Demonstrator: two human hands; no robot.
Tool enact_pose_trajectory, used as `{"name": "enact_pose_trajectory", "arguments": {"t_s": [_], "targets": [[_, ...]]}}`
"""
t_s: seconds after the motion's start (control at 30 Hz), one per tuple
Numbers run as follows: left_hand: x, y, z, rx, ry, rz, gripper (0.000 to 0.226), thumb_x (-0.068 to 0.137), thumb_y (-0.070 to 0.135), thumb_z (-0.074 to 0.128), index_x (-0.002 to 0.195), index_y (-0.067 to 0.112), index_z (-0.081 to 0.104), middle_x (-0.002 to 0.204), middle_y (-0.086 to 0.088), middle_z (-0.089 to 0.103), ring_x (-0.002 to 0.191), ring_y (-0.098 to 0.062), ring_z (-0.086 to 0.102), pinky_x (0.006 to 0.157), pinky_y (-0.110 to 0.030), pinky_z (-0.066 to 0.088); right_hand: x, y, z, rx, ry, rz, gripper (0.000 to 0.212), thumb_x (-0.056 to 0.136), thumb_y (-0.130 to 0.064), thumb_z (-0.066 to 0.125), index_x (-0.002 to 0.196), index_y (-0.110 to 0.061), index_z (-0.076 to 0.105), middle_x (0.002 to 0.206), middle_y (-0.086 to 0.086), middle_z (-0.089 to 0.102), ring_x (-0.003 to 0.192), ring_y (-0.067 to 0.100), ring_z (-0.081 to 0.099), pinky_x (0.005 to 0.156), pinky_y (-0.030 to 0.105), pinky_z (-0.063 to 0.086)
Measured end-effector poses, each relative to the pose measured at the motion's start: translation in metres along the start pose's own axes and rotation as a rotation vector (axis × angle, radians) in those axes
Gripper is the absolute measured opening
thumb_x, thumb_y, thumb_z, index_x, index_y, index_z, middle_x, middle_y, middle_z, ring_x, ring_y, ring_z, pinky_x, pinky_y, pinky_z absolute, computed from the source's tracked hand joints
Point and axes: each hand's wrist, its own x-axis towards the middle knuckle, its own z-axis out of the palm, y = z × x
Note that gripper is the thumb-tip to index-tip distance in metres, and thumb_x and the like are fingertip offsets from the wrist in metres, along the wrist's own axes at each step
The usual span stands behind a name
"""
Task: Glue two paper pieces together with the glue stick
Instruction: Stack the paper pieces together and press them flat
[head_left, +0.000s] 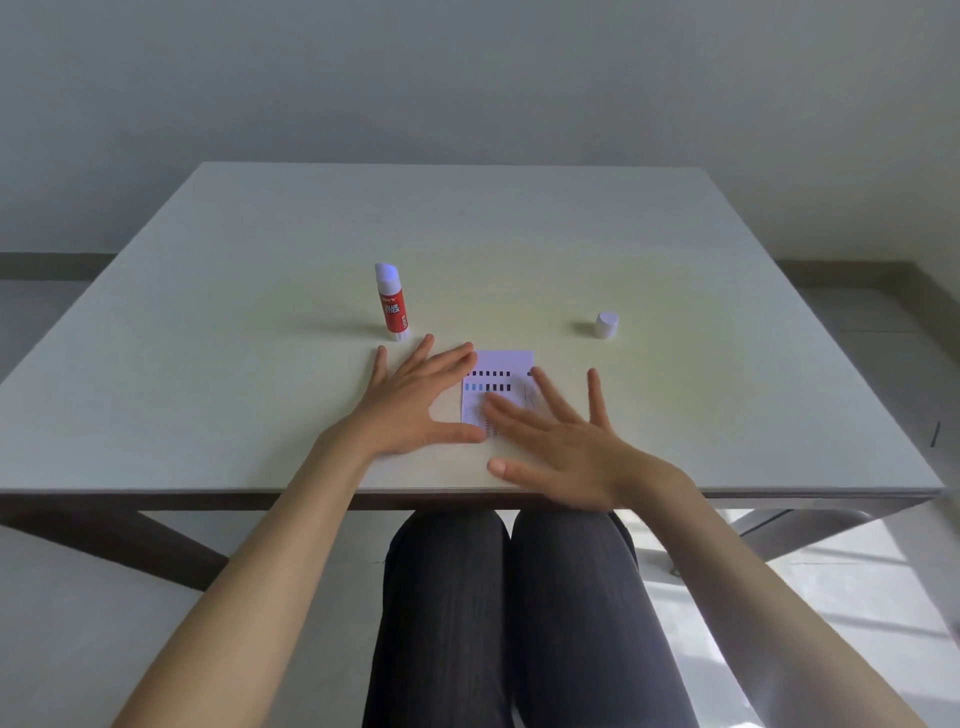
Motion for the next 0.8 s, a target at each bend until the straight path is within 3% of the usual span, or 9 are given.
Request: {"name": "enact_pose_trajectory", "arguments": {"t_s": [0.1, 0.27, 0.4, 0.5, 0.6, 0.67, 0.7, 0.73, 0.8], "targets": [[0.0, 0.001, 0.0, 0.015, -0.002, -0.004, 0.098, 0.07, 0.076, 0.048, 0.149, 0.036, 0.007, 0.157, 0.025, -0.001, 0.146, -0.011, -0.014, 0.111, -0.056, -0.016, 0.009, 0.012, -0.014, -0.105, 0.058, 0.177, 0.077, 0.082, -0.074, 0.011, 0.147, -0.037, -0.009, 0.156, -0.023, -0.011, 0.141, 0.02, -0.028, 0.106, 0.059, -0.028], [-0.001, 0.001, 0.0, -0.006, 0.005, -0.005, 0.098, 0.067, 0.078, 0.047, 0.148, 0.039, 0.008, 0.156, 0.027, 0.0, 0.146, -0.009, -0.014, 0.111, -0.055, -0.017, 0.013, -0.01, -0.001, -0.032, -0.017, -0.051, 0.087, 0.071, -0.083, 0.002, 0.146, -0.041, -0.006, 0.155, -0.026, -0.009, 0.14, 0.016, -0.031, 0.102, 0.058, -0.034], [-0.001, 0.001, -0.001, 0.026, -0.019, -0.01, 0.1, 0.067, 0.081, 0.044, 0.149, 0.037, 0.005, 0.156, 0.026, -0.002, 0.145, -0.009, -0.015, 0.111, -0.055, -0.017, 0.025, 0.013, -0.007, -0.064, 0.102, 0.105, 0.07, 0.086, -0.07, 0.012, 0.146, -0.04, -0.008, 0.156, -0.025, -0.008, 0.142, 0.019, -0.027, 0.105, 0.058, -0.028], [-0.002, 0.002, -0.002, 0.051, -0.023, -0.009, 0.097, 0.073, 0.074, 0.047, 0.149, 0.036, -0.001, 0.157, 0.024, -0.005, 0.145, -0.01, -0.017, 0.111, -0.055, -0.017, 0.029, 0.017, -0.001, -0.096, 0.151, 0.125, 0.069, 0.089, -0.066, 0.014, 0.147, -0.037, -0.01, 0.157, -0.021, -0.009, 0.144, 0.019, -0.022, 0.107, 0.058, -0.025], [-0.007, 0.004, -0.007, -0.125, -0.003, 0.018, 0.085, 0.08, 0.061, 0.052, 0.148, 0.038, 0.006, 0.157, 0.024, 0.004, 0.146, -0.007, -0.006, 0.114, -0.05, -0.014, 0.03, 0.017, 0.006, -0.135, 0.197, 0.107, 0.067, 0.09, -0.064, 0.013, 0.146, -0.036, -0.01, 0.158, -0.02, -0.008, 0.145, 0.02, -0.019, 0.106, 0.059, -0.024], [-0.014, 0.003, -0.014, -0.43, 0.232, 0.042, 0.054, 0.083, 0.042, 0.062, 0.134, 0.034, 0.047, 0.145, 0.021, 0.041, 0.138, -0.002, 0.03, 0.118, -0.037, 0.009, 0.029, 0.019, 0.006, -0.145, 0.215, 0.112, 0.067, 0.09, -0.064, 0.011, 0.146, -0.036, -0.011, 0.157, -0.021, -0.008, 0.145, 0.019, -0.018, 0.106, 0.057, -0.025], [-0.017, 0.001, -0.019, -0.548, 0.472, 0.021, 0.03, 0.082, 0.033, 0.066, 0.112, 0.031, 0.065, 0.123, 0.02, 0.062, 0.12, 0.002, 0.051, 0.111, -0.028, 0.03, 0.028, 0.018, 0.007, -0.156, 0.23, 0.11, 0.067, 0.089, -0.064, 0.009, 0.146, -0.035, -0.012, 0.157, -0.021, -0.008, 0.145, 0.019, -0.018, 0.107, 0.056, -0.024], [-0.019, -0.003, -0.024, -0.62, 0.724, -0.046, 0.008, 0.082, 0.028, 0.068, 0.09, 0.029, 0.07, 0.098, 0.022, 0.071, 0.098, 0.007, 0.061, 0.095, -0.021, 0.044, 0.027, 0.018, 0.008, -0.162, 0.257, 0.104, 0.068, 0.088, -0.065, 0.005, 0.146, -0.035, -0.013, 0.157, -0.021, -0.009, 0.145, 0.018, -0.018, 0.109, 0.056, -0.022], [-0.018, -0.013, -0.037, -0.644, 1.094, -0.229, 0.009, 0.081, 0.028, 0.068, 0.073, 0.023, 0.067, 0.073, 0.02, 0.068, 0.075, 0.008, 0.062, 0.075, -0.021, 0.048, 0.024, 0.015, 0.009, -0.128, 0.317, 0.093, 0.069, 0.085, -0.066, -0.002, 0.145, -0.036, -0.016, 0.156, -0.022, -0.012, 0.144, 0.016, -0.021, 0.112, 0.053, -0.019]]}}
